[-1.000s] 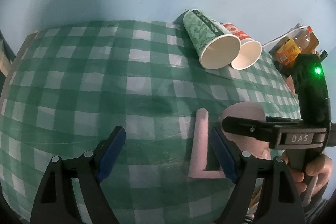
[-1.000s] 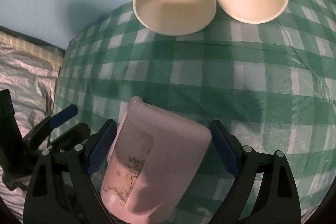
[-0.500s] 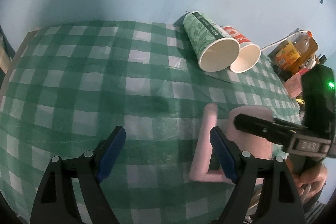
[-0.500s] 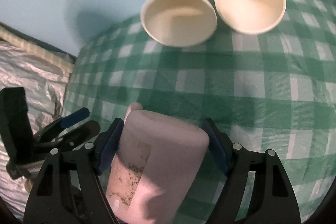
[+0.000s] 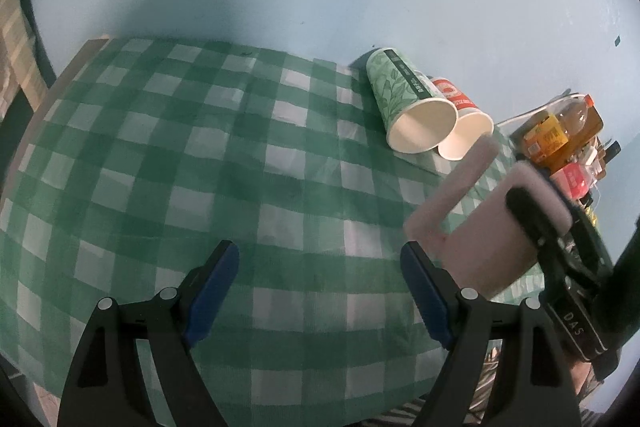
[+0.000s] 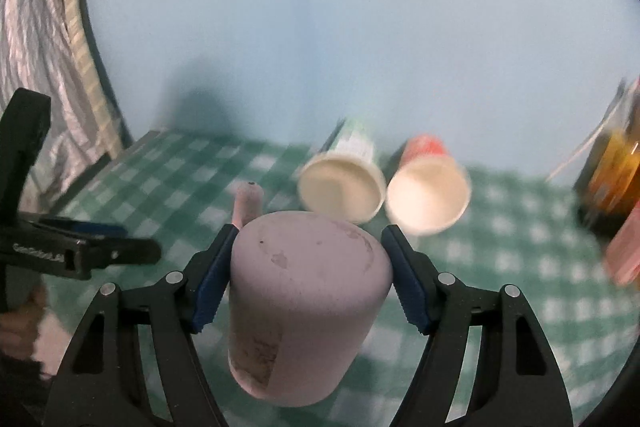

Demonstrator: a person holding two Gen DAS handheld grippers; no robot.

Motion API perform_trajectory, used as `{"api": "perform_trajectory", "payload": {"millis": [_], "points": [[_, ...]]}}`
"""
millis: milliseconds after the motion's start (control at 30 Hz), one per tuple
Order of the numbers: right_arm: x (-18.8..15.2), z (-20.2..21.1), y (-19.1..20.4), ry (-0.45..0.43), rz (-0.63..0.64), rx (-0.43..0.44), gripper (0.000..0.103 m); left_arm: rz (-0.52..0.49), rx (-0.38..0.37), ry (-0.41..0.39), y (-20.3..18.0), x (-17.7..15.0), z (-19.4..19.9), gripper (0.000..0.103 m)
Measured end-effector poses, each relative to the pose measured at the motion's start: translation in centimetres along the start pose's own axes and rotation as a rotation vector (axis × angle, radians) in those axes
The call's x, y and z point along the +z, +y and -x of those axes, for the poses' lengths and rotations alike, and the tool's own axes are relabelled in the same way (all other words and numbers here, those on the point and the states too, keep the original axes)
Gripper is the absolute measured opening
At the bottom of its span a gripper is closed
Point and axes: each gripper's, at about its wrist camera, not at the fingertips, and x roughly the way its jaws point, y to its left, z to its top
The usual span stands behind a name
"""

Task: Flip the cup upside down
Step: 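Turn the pink mug rim-down with the right gripper and set it down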

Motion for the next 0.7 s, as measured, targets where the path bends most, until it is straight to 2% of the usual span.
{"api": "perform_trajectory", "payload": {"millis": [133,300,567,700], "points": [[-0.4,0.5,1.5,-0.097,0.074,-0.073,0.074,0.004,0.0,0.007,0.1,-0.3,-0.1,0.084],[-1.8,-0.4,2.8,-0.12,0.121,-0.134,0.073,0.0,0.006,0.017,0.2,-0.5,-0.3,0.084],[-3.3,-0.3,2.9,-0.162,0.123,-0.144,0.073,-0.001,0.001,0.02,0.1,-0.6,-0.5,0.084],[-4.0,-0.3,2.8,-0.149,0.119,-0.135,0.073,-0.005,0.0,0.023,-0.1,-0.8,-0.5,0.084]]}}
